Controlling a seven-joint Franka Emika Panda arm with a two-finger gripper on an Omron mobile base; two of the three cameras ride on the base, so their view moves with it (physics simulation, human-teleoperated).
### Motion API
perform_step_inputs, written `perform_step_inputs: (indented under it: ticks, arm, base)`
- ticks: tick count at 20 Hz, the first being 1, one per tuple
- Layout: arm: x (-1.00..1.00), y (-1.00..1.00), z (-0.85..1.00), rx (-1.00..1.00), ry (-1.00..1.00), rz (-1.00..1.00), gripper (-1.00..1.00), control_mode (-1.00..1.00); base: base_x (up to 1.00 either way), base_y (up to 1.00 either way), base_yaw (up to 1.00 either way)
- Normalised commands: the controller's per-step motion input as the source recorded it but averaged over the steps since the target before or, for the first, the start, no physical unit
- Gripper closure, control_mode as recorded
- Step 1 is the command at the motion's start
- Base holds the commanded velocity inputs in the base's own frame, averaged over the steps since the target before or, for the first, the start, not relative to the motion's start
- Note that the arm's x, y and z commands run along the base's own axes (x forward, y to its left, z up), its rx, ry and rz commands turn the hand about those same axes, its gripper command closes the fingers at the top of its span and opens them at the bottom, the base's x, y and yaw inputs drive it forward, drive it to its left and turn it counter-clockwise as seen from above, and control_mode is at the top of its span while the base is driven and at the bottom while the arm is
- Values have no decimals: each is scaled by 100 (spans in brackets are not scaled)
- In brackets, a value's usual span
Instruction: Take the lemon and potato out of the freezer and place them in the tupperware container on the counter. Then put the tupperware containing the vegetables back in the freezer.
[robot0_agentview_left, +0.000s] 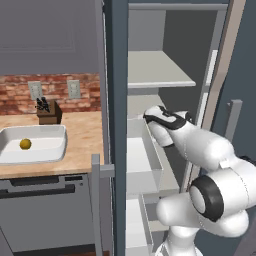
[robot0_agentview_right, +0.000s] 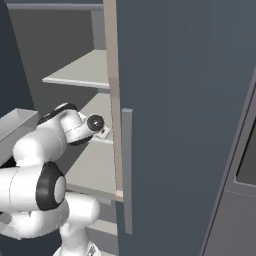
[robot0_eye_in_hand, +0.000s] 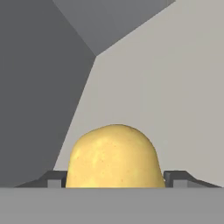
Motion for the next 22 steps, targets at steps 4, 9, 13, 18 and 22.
perform_step_inputs:
  ticks: [4, 9, 13, 18, 22]
  arm:
    - [-70, -5, 38, 0, 0, -2, 100, -100]
    - [-73, -15, 59, 0, 0, -1, 100, -100]
    - [-55, -30, 73, 2, 0, 0, 100, -100]
    - [-57, -24, 73, 2, 0, 0, 100, -100]
    - [-71, -13, 69, 1, 0, 0, 100, -100]
  base:
    - [0, 0, 0]
    - [0, 0, 0]
    - [0, 0, 0]
    - [0, 0, 0]
    - [0, 0, 0]
